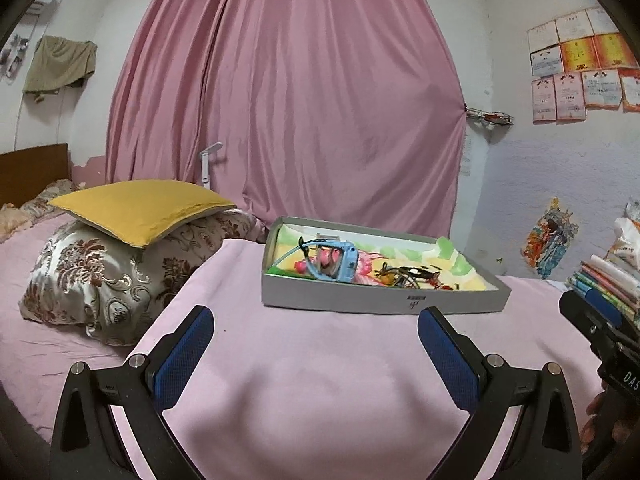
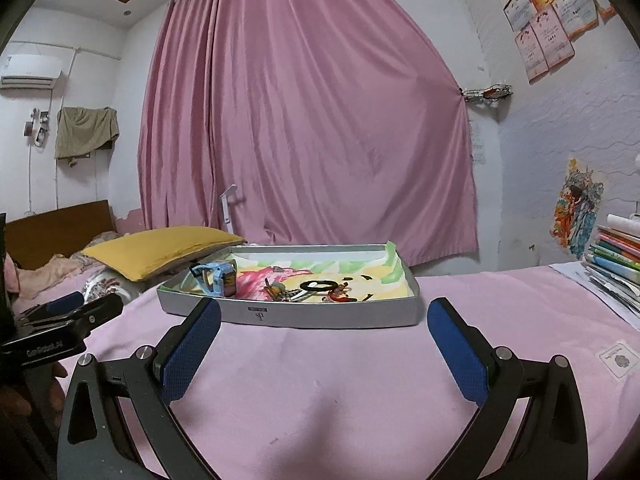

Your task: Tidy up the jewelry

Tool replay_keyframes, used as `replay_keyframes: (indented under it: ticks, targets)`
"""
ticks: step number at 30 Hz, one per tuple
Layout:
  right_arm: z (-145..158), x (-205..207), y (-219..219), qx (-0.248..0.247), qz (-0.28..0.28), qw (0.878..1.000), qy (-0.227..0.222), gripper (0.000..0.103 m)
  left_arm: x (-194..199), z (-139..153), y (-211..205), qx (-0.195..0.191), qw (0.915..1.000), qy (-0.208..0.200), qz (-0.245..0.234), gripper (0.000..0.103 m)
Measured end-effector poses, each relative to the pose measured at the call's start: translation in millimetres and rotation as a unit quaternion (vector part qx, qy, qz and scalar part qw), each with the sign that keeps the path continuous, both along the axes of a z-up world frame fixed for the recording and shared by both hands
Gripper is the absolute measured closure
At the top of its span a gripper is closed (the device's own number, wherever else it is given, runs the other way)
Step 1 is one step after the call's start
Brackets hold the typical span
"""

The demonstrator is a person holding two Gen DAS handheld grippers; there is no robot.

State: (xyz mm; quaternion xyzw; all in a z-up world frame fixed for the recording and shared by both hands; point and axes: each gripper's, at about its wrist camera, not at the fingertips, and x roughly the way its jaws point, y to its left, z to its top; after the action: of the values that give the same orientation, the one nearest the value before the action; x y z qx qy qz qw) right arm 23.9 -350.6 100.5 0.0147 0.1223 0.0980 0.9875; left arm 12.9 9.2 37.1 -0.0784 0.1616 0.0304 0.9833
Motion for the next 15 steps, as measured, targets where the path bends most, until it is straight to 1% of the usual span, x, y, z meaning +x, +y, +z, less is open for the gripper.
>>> replay_keyframes:
  ticks: [5,7,10,15]
  targets:
    - [-6.5,1.9,-2.1,0.001,-0.001,1.0,0.011,0.002,0.0,-7.0,-4.4,0.018,0.9998,0.004,0.001,0.001]
    - [-6.4,2.1,-0.9,0.001,-0.001,1.0,0.008,0.002,0.9,-8.3,-5.6,0.022,0.9997,0.005,0.002,0.001]
    - [-7.3,1.4,0.7,-0.003,-0.005,1.0,0.007,0.002,2.8,-11.3,-6.3,0.022,0.9997,0.01,0.002,0.001]
    - [-14.5,-3.9,5.0,-0.011,-0.016,1.0,0.008,0.002,1.6,-10.5,-5.8,0.02,0.9998,0.006,0.003,0.001]
